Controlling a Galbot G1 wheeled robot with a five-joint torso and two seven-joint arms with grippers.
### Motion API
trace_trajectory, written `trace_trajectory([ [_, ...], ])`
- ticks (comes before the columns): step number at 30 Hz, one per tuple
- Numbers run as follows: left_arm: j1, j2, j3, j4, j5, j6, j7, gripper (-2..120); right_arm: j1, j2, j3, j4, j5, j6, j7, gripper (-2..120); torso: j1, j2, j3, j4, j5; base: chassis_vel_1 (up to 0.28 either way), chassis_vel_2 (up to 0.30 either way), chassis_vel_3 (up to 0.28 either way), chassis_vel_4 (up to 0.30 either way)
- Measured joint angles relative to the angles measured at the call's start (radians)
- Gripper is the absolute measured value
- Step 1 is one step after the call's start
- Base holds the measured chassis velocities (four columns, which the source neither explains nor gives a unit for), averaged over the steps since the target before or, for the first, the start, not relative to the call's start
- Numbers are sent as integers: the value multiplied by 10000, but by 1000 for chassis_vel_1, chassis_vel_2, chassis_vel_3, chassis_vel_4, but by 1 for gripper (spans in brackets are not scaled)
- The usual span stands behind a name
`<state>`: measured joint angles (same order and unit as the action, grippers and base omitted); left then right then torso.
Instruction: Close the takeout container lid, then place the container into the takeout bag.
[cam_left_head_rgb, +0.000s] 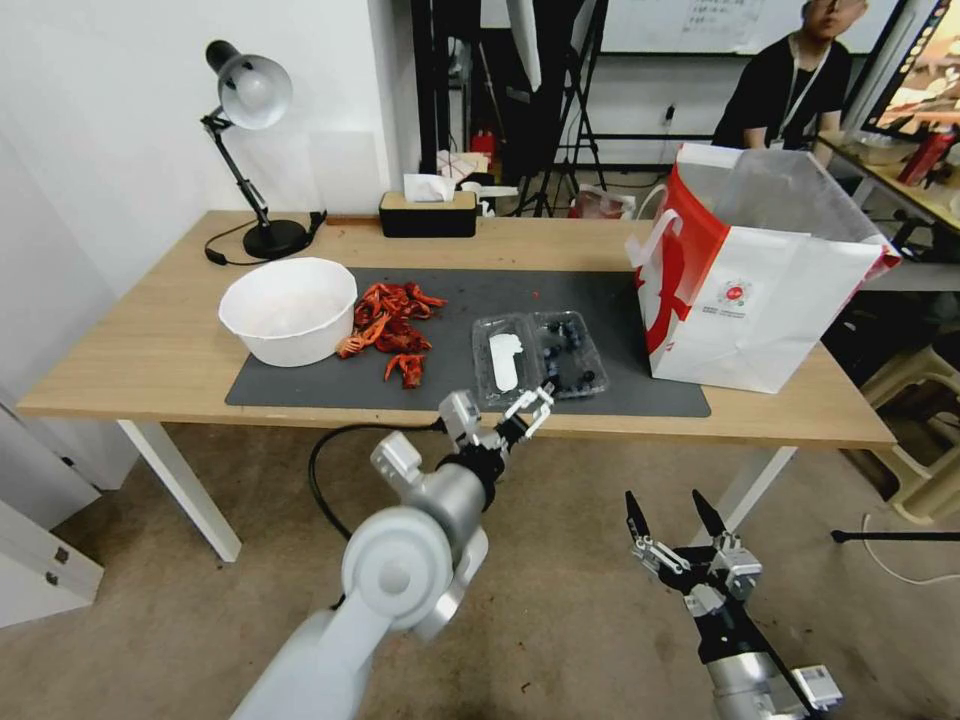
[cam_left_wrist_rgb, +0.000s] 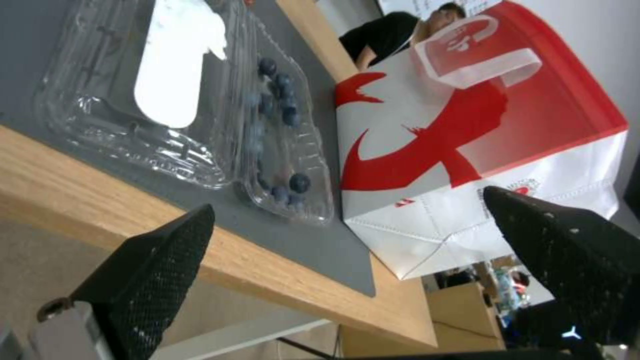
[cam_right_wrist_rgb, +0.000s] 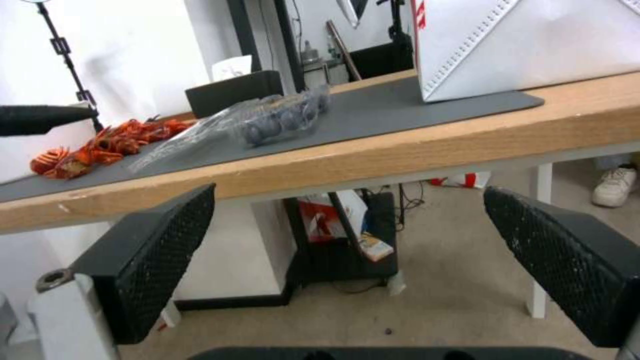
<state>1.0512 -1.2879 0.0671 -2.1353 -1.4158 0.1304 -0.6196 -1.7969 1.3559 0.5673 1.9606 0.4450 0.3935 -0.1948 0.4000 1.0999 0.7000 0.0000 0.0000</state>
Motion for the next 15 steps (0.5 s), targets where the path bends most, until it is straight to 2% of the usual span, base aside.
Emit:
trace_trajectory([
  [3,-520,-33,117,107,-316,201,-575,100,-7,39,-4,-42,-70,13,6,100,0,0,0,0,0,0,0,0,0],
  [15,-1657,27,353,486,-1412,1067,-1787,100,75,96,-41,-250,-188,39,49,100,0,0,-1,0,0,0,0,0,0],
])
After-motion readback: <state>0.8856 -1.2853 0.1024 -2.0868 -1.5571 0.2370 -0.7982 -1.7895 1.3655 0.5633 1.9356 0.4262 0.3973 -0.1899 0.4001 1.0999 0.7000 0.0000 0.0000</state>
